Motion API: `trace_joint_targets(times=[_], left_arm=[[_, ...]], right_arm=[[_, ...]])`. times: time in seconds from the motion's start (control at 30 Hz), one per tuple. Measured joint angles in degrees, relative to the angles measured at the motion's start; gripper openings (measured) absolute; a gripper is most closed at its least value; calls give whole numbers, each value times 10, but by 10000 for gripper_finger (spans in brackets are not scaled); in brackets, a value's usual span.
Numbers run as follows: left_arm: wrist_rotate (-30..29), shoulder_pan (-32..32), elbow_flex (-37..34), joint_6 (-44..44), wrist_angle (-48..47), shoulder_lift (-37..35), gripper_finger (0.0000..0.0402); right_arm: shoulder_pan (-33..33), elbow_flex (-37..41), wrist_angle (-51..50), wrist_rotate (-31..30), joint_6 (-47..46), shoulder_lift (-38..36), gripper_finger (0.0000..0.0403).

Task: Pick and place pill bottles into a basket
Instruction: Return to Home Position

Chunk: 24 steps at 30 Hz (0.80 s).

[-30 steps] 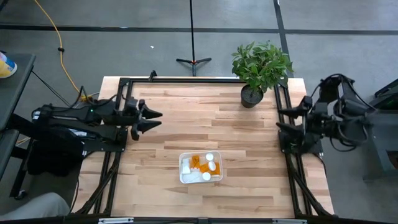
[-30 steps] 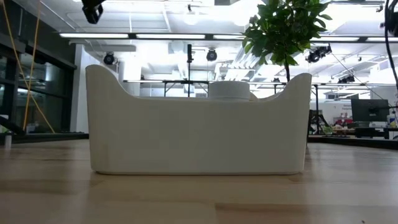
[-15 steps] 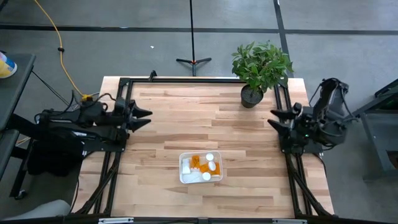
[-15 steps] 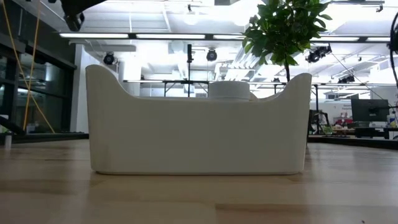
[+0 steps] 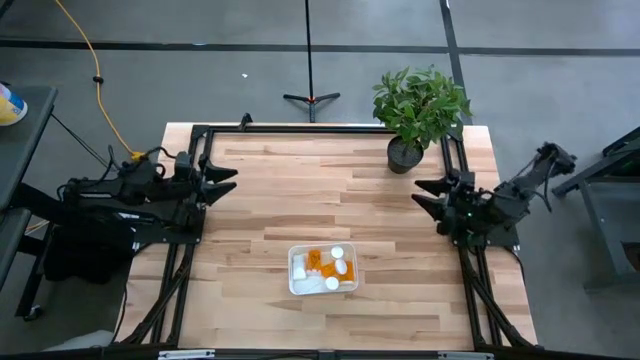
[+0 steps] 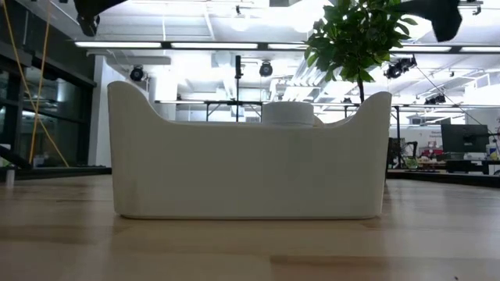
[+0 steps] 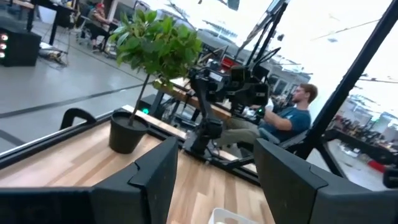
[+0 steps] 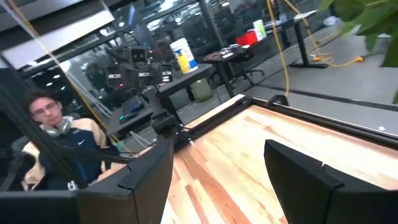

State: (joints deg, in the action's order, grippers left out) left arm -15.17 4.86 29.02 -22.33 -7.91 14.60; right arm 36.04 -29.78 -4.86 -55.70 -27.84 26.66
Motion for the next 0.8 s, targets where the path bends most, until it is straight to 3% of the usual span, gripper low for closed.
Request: trace_joint_targets(times=[0.23, 0.5, 0.67, 0.8], left_arm=[[-9, 0, 0, 0, -20, 6, 243], [-11, 0, 0, 31, -34, 6, 243], [-17, 0, 0, 28, -96, 7, 243], [-20, 0, 0, 21, -107, 6, 243]], right_arm=[[-147, 7, -1, 159, 48, -19, 243], [-328, 7, -45, 402, 35, -19, 243], [-391, 7, -97, 511, 24, -13, 239], [-417, 7, -104, 581, 52, 2, 199]])
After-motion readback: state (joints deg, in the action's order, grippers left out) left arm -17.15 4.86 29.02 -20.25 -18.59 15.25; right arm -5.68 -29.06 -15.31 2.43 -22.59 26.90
